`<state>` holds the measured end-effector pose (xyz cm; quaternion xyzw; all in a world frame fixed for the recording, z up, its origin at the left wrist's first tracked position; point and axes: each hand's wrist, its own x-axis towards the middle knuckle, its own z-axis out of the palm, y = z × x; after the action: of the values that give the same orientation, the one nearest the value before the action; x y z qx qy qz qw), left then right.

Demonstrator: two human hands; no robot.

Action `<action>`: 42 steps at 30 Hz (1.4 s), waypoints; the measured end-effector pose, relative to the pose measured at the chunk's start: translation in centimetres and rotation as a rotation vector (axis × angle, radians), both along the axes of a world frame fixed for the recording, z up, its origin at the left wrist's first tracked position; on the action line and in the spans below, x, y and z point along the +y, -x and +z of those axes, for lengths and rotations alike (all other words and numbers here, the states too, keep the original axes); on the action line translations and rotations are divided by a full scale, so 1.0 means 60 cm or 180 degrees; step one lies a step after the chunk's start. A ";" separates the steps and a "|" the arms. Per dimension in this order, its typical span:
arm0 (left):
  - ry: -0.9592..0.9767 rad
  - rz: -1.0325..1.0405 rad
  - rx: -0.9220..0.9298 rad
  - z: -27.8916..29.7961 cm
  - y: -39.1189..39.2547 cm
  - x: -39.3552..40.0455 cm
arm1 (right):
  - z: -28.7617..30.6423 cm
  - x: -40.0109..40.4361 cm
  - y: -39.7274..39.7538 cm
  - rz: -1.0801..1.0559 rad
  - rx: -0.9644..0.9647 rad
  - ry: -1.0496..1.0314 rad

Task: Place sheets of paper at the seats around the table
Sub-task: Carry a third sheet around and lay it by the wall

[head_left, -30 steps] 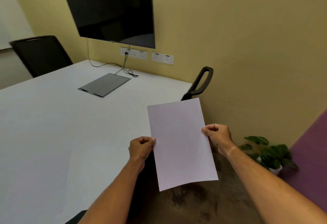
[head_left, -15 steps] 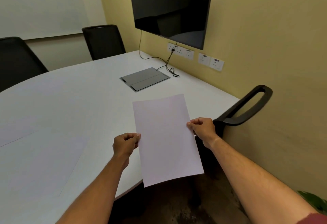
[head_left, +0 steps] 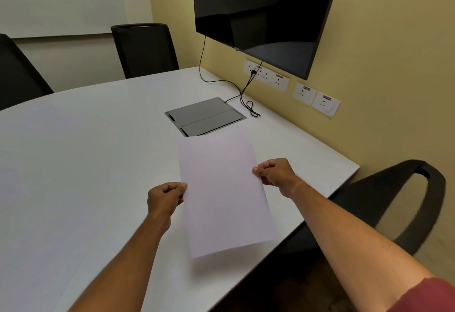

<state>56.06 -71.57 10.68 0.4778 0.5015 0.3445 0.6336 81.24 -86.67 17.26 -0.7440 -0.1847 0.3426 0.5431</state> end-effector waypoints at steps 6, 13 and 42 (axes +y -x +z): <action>0.0145 -0.0132 0.0020 -0.026 -0.089 0.062 | -0.010 0.073 -0.095 0.0057 0.0021 0.0141; 0.0390 -0.0243 0.0076 -0.058 -0.188 0.082 | -0.045 0.114 -0.196 0.0012 -0.0019 0.0325; 0.1215 -0.0308 0.0720 -0.235 -0.483 0.061 | -0.289 0.175 -0.527 0.0218 0.0098 0.1314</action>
<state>85.01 -67.90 -3.45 0.4084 0.6019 0.1567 0.6681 112.84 -76.18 -0.09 -0.8275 -0.1275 0.4027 0.3699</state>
